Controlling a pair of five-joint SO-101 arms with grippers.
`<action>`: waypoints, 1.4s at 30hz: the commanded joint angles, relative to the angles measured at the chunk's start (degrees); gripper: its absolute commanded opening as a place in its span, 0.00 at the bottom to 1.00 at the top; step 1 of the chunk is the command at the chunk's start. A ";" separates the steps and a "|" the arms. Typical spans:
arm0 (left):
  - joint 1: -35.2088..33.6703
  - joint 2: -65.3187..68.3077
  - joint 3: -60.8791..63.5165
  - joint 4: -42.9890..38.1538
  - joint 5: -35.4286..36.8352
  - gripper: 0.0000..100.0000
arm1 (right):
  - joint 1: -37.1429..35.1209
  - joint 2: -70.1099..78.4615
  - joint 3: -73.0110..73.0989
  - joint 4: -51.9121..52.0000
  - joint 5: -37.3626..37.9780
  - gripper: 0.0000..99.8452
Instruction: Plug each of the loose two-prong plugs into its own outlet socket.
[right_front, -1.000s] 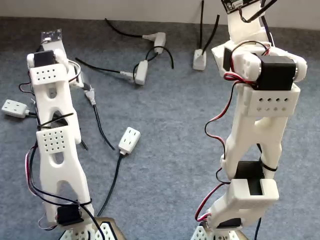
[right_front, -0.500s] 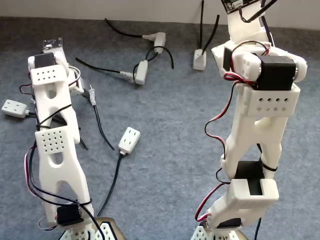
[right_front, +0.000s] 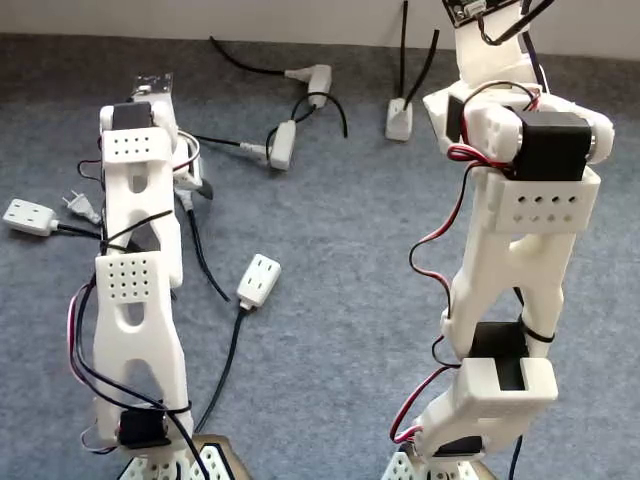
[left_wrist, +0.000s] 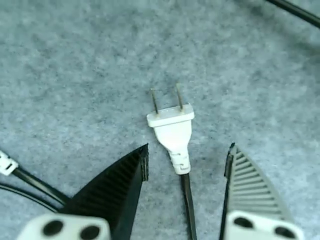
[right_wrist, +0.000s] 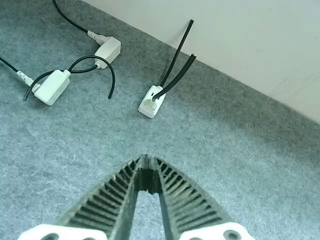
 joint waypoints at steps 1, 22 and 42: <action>0.66 -2.95 -0.13 0.18 0.62 0.26 | -0.40 -0.48 -2.07 0.31 0.35 0.01; 5.85 -9.89 10.68 0.62 31.12 0.26 | -0.40 -0.40 -2.07 0.04 0.35 0.01; -1.19 -6.11 15.34 -4.84 39.65 0.26 | -3.56 5.32 -2.24 0.04 0.35 0.01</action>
